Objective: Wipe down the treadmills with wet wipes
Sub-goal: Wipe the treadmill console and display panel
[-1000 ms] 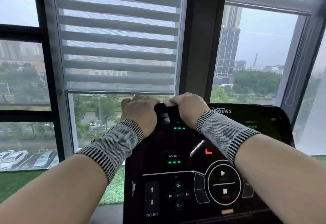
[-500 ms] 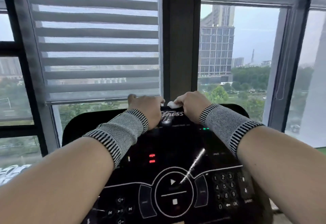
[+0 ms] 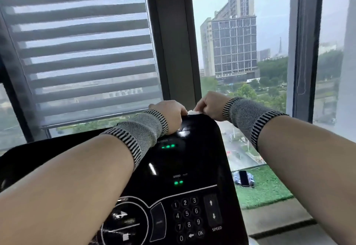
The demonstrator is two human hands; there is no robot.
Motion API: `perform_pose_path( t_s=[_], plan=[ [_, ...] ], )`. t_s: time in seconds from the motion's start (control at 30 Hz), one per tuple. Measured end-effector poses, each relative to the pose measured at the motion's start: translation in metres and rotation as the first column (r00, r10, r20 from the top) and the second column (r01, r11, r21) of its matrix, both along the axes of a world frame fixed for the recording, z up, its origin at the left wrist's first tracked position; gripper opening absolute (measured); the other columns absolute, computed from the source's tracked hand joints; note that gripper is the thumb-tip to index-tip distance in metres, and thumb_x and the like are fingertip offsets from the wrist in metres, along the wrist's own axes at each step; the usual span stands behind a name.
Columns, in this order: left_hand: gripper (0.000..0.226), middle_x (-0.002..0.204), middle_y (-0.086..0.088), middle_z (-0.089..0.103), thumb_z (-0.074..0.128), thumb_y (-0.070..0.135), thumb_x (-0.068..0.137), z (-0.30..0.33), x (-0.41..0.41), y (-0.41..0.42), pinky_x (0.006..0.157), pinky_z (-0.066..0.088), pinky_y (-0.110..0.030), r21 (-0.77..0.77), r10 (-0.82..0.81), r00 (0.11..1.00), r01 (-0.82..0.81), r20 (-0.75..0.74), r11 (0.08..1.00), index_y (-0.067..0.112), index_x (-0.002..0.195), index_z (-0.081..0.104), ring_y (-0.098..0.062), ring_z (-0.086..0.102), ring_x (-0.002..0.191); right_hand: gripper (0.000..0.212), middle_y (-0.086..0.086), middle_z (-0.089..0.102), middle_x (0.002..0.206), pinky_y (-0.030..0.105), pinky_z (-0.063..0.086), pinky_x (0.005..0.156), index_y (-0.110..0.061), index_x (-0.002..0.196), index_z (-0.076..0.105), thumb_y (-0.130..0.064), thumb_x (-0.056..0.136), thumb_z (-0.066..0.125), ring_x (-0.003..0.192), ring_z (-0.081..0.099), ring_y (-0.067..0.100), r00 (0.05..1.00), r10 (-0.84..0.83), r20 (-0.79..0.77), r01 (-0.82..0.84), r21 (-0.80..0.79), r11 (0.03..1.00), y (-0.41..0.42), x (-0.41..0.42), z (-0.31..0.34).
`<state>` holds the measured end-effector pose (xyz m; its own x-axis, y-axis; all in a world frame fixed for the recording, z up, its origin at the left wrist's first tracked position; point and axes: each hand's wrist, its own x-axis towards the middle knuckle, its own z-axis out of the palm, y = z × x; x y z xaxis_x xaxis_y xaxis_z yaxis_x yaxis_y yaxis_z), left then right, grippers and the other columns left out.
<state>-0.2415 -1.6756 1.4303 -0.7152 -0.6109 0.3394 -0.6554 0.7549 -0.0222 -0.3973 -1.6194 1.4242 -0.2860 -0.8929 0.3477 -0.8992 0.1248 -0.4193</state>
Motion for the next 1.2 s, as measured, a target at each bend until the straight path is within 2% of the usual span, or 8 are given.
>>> perform_pose_path(
  t_s=[0.17, 0.33, 0.53, 0.67, 0.87, 0.97, 1.1, 1.2],
  plan=[
    [0.046, 0.131, 0.01, 0.058, 0.04, 0.011, 0.093, -0.003, -0.032, 0.016, 0.107, 0.034, -0.045, -0.034, 0.005, 1.0, -0.004, 0.013, 0.999, 0.038, 0.125, 0.059, -0.017, 0.049, 0.123, 0.024, 0.007, 0.071, 0.1, 0.022, 0.049, 0.077, -0.007, 0.105, 0.072, 0.001, 0.086, 0.058, 0.082, 0.059, 0.013, 0.994, -0.018, 0.11, 0.027, -0.079, 0.997, 0.02, -0.02, -0.019],
    [0.045, 0.129, 0.011, 0.058, 0.043, 0.009, 0.093, -0.007, -0.041, 0.025, 0.107, 0.034, -0.045, -0.052, -0.01, 1.0, 0.009, -0.014, 0.999, 0.037, 0.124, 0.06, -0.016, 0.05, 0.122, 0.028, -0.004, 0.065, 0.07, 0.018, 0.045, 0.048, -0.011, 0.096, 0.075, -0.003, 0.088, 0.05, 0.056, 0.053, 0.005, 0.996, -0.088, -0.012, 0.088, 0.085, 0.992, 0.049, -0.032, -0.027],
    [0.048, 0.133, 0.008, 0.057, 0.041, 0.005, 0.093, -0.003, -0.007, 0.02, 0.108, 0.036, -0.043, -0.046, -0.004, 0.991, -0.002, -0.133, 0.999, 0.034, 0.128, 0.058, -0.017, 0.049, 0.125, 0.02, 0.006, 0.071, 0.089, 0.021, 0.045, 0.068, -0.01, 0.095, 0.075, -0.014, 0.091, 0.056, 0.071, 0.06, 0.014, 0.981, -0.102, 0.168, 0.152, -0.324, 0.934, 0.052, -0.003, -0.009],
    [0.051, 0.133, 0.006, 0.058, 0.043, 0.002, 0.09, 0.005, 0.046, -0.001, 0.109, 0.039, -0.04, -0.017, 0.04, 0.977, -0.045, -0.211, 0.999, 0.029, 0.131, 0.056, -0.018, 0.05, 0.125, 0.022, 0.005, 0.072, 0.098, 0.028, 0.053, 0.084, -0.012, 0.099, 0.075, -0.019, 0.092, 0.055, 0.089, 0.064, 0.017, 0.992, 0.024, 0.122, 0.02, -0.35, 0.937, 0.026, 0.063, 0.002],
    [0.058, 0.131, 0.005, 0.059, 0.041, -0.009, 0.085, 0.009, 0.163, -0.043, 0.108, 0.039, -0.031, 0.033, 0.17, 0.922, -0.17, -0.347, 0.985, 0.022, 0.131, 0.057, -0.014, 0.053, 0.122, 0.027, 0.001, 0.073, 0.081, 0.028, 0.057, 0.076, -0.017, 0.081, 0.074, -0.043, 0.085, 0.067, 0.08, 0.068, 0.017, 0.955, 0.24, 0.174, -0.167, -0.355, 0.92, -0.034, 0.171, 0.01],
    [0.055, 0.127, 0.003, 0.063, 0.041, -0.009, 0.084, -0.001, 0.233, -0.073, 0.107, 0.041, -0.033, 0.065, 0.239, 0.873, -0.234, -0.424, 0.97, 0.021, 0.126, 0.062, -0.016, 0.057, 0.118, 0.032, 0.002, 0.073, 0.086, 0.031, 0.056, 0.079, -0.015, 0.085, 0.075, -0.047, 0.084, 0.066, 0.082, 0.068, 0.018, 0.941, 0.295, 0.166, -0.228, -0.333, 0.915, -0.065, 0.227, 0.01],
    [0.052, 0.122, 0.003, 0.066, 0.041, -0.007, 0.086, -0.021, 0.31, -0.1, 0.103, 0.045, -0.033, 0.117, 0.291, 0.818, -0.269, -0.497, 0.956, 0.021, 0.124, 0.064, -0.016, 0.059, 0.113, 0.033, -0.001, 0.071, 0.099, 0.029, 0.052, 0.086, -0.016, 0.103, 0.073, -0.044, 0.091, 0.058, 0.091, 0.065, 0.015, 0.967, 0.255, -0.016, -0.249, -0.275, 0.929, -0.104, 0.299, 0.003],
    [0.052, 0.123, 0.004, 0.065, 0.039, -0.006, 0.088, -0.036, 0.349, -0.115, 0.094, 0.044, -0.024, 0.173, 0.308, 0.797, -0.255, -0.519, 0.951, 0.021, 0.126, 0.062, -0.015, 0.059, 0.113, 0.026, 0.003, 0.067, 0.108, 0.03, 0.047, 0.087, -0.017, 0.115, 0.066, -0.017, 0.096, 0.048, 0.105, 0.06, 0.022, 0.943, 0.13, -0.306, -0.204, -0.222, 0.954, -0.126, 0.342, -0.01]
  ],
)
